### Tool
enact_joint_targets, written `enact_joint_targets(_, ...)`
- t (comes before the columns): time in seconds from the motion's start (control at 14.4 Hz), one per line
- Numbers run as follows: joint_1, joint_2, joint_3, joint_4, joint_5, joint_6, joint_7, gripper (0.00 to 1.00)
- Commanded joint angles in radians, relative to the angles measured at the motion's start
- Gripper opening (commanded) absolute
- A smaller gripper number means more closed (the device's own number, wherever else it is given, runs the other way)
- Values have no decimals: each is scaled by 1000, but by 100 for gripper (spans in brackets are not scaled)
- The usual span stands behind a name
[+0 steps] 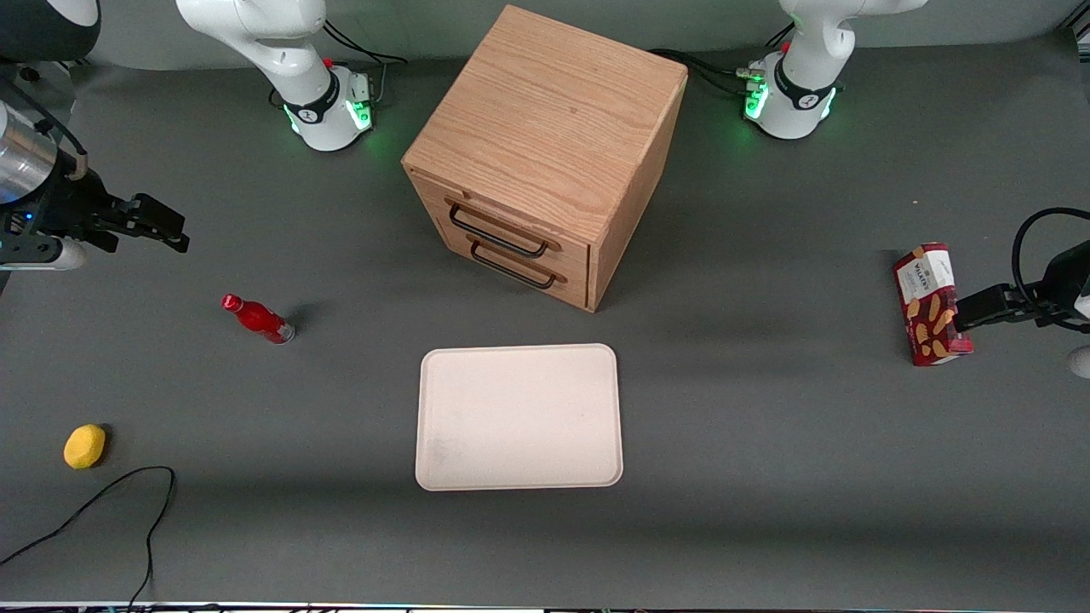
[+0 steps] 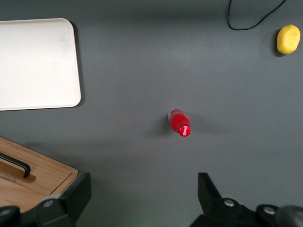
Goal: Open upper drawer
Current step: 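Move the right gripper toward the upper drawer's black handle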
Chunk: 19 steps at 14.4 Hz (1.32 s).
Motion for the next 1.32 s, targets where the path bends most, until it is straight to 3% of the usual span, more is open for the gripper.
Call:
enact_joint_targets(0.0, 6, -18, -9, -15, 0, -9, -23, 100)
enact_joint_targets(0.28, 15, 47, 2, 46, 11, 2, -10, 100)
enact_joint_targets(0.56, 93, 135, 46, 135, 10, 2, -26, 100)
enact_joint_targets(0.76, 105, 204, 187, 190, 4, 5, -28, 100)
enact_joint_targets(0.97, 105, 262, 345, 212, 6, 5, -182, 100)
enact_joint_targets(1.25, 105, 308, 419, 211, 17, 3, -367, 100)
